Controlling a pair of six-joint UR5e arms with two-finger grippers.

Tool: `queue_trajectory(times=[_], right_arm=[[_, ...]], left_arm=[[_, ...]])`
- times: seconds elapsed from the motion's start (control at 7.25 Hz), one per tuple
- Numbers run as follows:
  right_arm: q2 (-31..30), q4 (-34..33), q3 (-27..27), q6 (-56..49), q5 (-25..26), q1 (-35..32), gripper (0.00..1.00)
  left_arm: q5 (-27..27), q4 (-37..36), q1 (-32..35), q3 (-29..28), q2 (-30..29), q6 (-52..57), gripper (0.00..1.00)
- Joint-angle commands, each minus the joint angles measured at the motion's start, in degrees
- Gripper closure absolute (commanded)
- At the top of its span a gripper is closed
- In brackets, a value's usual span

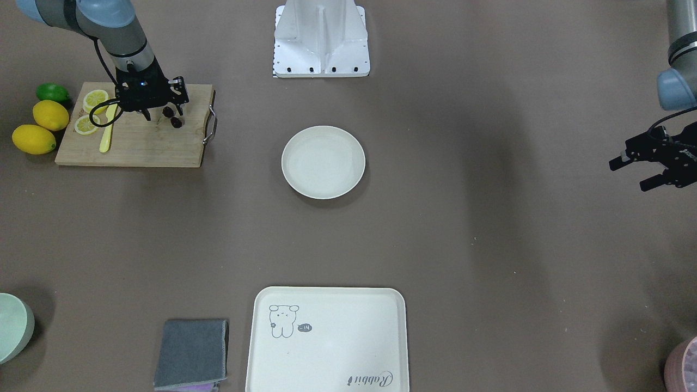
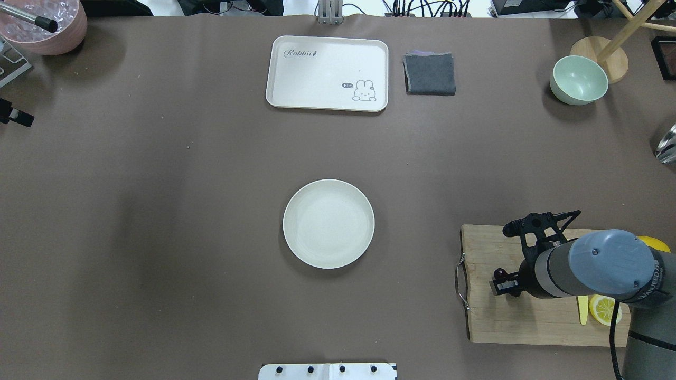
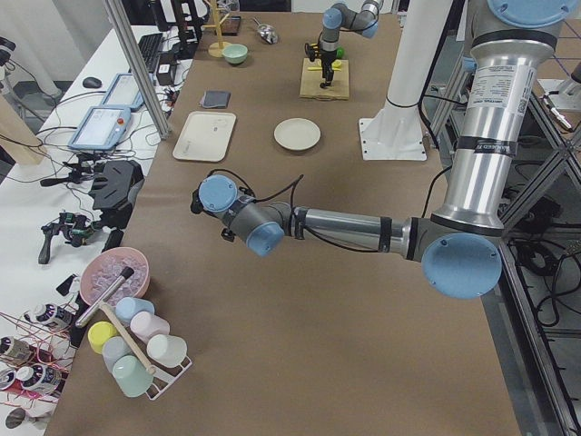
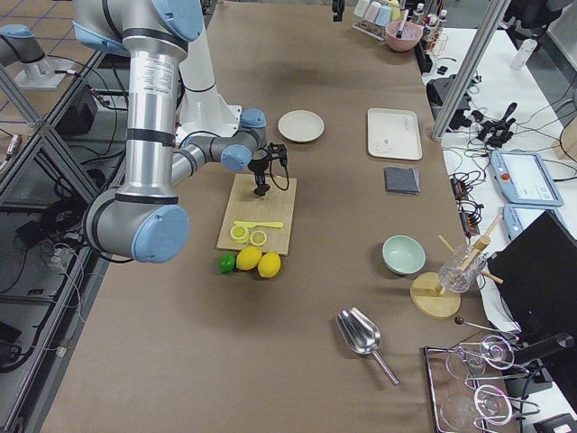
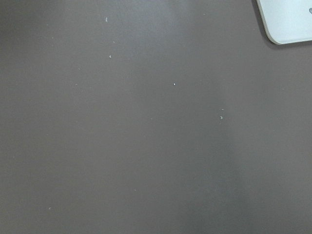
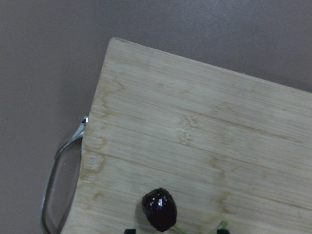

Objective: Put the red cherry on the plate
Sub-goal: 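Close the right gripper on the pair of dark cherries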

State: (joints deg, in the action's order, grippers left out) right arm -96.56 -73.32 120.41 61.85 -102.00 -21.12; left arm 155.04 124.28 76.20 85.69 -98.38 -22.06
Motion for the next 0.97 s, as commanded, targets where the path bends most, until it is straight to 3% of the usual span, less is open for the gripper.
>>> queue_trajectory(times=[0.0, 0.55, 0.83], right_arm=[[-0.03, 0.37, 0.00, 1.95, 2.24, 1.95, 0.98], [-0.12, 0.20, 2.70, 2.40, 1.64, 1.62, 1.00], [-0.91, -0.42, 6.92, 1.52, -8.50, -7.13, 1.00]], left_arm=[[0.00, 0.00, 0.00, 0.00, 0.03, 0.00, 0.02], [0.00, 0.00, 0.09, 0.09, 0.12, 0.00, 0.02], [0.00, 0.00, 0.00, 0.09, 0.04, 0.00, 0.02]])
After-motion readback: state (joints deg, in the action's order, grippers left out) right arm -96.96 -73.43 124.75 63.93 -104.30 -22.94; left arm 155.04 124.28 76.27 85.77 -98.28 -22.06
